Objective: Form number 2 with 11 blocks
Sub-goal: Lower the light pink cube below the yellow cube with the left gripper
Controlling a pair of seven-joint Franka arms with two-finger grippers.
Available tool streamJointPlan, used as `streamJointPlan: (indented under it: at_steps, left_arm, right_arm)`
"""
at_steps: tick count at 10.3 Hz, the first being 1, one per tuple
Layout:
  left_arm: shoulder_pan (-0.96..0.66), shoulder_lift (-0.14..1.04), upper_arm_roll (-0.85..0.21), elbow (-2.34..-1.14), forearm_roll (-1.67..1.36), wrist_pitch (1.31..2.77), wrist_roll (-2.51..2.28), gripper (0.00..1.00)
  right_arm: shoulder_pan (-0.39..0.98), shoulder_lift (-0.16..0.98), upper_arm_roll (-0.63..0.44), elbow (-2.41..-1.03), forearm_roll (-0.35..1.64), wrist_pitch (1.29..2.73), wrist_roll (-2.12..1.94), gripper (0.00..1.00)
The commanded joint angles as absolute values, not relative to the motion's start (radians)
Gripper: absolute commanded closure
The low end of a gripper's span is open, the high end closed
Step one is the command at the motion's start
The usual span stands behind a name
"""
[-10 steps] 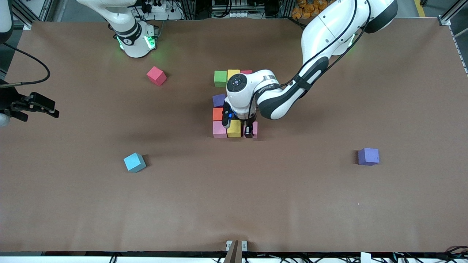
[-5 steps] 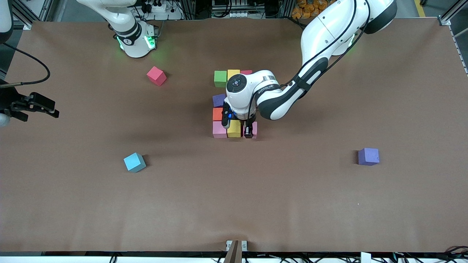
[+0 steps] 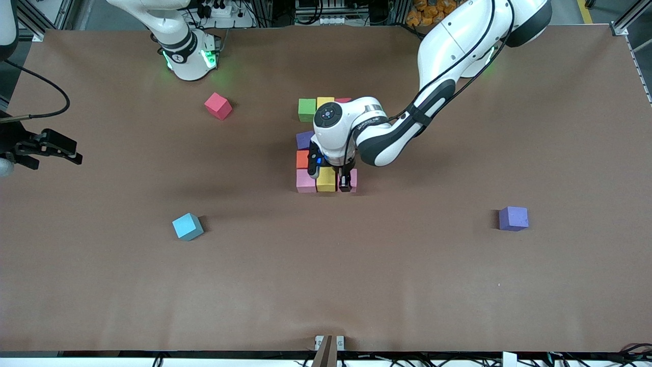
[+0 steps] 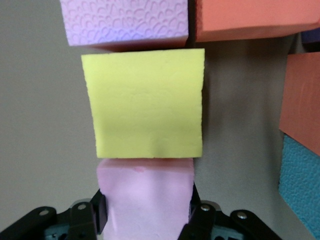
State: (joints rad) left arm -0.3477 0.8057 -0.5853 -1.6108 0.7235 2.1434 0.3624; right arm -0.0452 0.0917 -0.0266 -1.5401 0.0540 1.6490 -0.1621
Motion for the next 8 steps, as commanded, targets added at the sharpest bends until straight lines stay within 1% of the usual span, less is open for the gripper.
streamJointPlan:
  at_steps: [1, 8]
  left_arm:
    - [-0.360, 0.821, -0.580, -1.591, 0.738, 2.146, 0.345, 0.43]
    - [-0.360, 0.821, -0.580, -1.575, 0.733, 2.146, 0.347, 0.42]
  right_arm:
    - [-0.055, 0.100, -0.020, -1.523, 0.064, 1.640, -0.173, 0.00]
    - [-0.057, 0.100, -0.021, -1.523, 0.064, 1.638, -0.173, 0.00]
